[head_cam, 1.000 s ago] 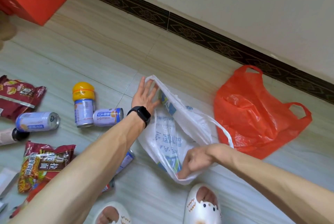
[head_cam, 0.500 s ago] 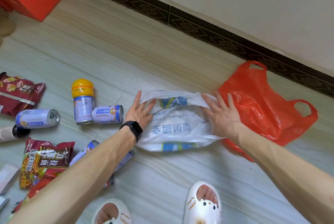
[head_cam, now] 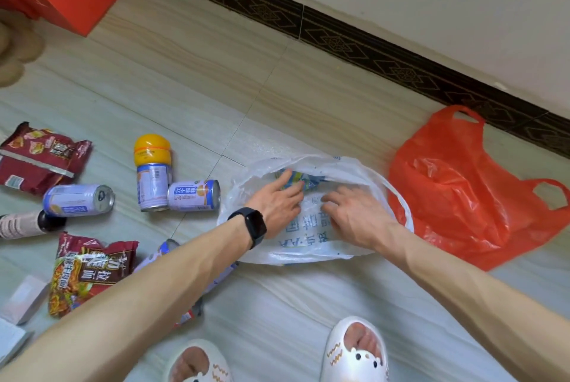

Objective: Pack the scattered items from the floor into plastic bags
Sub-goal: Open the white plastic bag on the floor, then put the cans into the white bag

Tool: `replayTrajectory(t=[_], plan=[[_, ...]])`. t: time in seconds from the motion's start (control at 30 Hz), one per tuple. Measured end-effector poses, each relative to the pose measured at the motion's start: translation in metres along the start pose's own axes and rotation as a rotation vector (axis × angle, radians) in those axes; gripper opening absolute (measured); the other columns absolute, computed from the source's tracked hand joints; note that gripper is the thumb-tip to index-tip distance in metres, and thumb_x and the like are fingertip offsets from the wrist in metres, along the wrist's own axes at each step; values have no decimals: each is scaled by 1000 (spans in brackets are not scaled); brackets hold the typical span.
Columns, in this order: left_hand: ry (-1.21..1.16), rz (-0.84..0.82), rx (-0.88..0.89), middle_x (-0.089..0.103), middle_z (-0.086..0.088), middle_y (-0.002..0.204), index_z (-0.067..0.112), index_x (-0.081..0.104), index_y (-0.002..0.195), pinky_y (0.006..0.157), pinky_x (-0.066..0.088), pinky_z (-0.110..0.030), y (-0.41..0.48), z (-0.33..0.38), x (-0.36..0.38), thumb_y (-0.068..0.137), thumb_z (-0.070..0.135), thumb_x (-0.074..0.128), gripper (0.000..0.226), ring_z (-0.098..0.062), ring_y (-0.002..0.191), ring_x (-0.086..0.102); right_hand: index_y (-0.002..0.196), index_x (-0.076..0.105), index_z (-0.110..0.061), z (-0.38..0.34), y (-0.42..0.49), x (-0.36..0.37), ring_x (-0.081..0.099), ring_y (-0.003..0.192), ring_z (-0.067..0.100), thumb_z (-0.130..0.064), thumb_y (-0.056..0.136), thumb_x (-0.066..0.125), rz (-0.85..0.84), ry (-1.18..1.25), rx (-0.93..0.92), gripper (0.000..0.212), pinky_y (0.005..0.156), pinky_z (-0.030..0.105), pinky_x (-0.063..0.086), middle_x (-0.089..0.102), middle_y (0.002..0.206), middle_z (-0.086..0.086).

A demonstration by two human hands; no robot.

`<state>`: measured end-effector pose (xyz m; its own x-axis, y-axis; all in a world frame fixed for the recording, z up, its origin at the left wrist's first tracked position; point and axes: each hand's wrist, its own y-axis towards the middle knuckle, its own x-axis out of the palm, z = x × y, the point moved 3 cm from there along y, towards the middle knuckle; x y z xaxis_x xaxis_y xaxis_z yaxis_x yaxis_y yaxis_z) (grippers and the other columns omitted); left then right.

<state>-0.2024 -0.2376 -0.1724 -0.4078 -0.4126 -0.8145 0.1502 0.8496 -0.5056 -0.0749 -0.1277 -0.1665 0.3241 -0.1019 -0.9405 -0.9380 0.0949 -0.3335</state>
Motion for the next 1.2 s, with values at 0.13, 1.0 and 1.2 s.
replayTrajectory(t=[0.13,1.0,1.2], plan=[[78,-175,-265,-18,-7,161,33,-11,152,94,-31,-73,17,-20,21,87,74,34,88,-36,146,-19,155,12,-38,28,-7,12,5,149,42,-45,79,68,-335,-79,244,95,117,59,4,-6,165,11],[-973,237,-1160,36,-7,153,28,39,146,111,32,-45,-258,25,58,83,41,51,65,-26,137,37,145,47,-33,-133,-19,-98,39,139,26,-34,93,61,106,393,-10,54,112,35,33,39,155,2],[-1049,-17,-1168,45,3,146,30,35,146,106,38,-35,-313,61,83,87,39,52,62,-19,129,46,150,29,-36,-196,-9,-70,36,140,22,-35,89,50,-38,370,-82,64,108,39,41,29,159,-6]])
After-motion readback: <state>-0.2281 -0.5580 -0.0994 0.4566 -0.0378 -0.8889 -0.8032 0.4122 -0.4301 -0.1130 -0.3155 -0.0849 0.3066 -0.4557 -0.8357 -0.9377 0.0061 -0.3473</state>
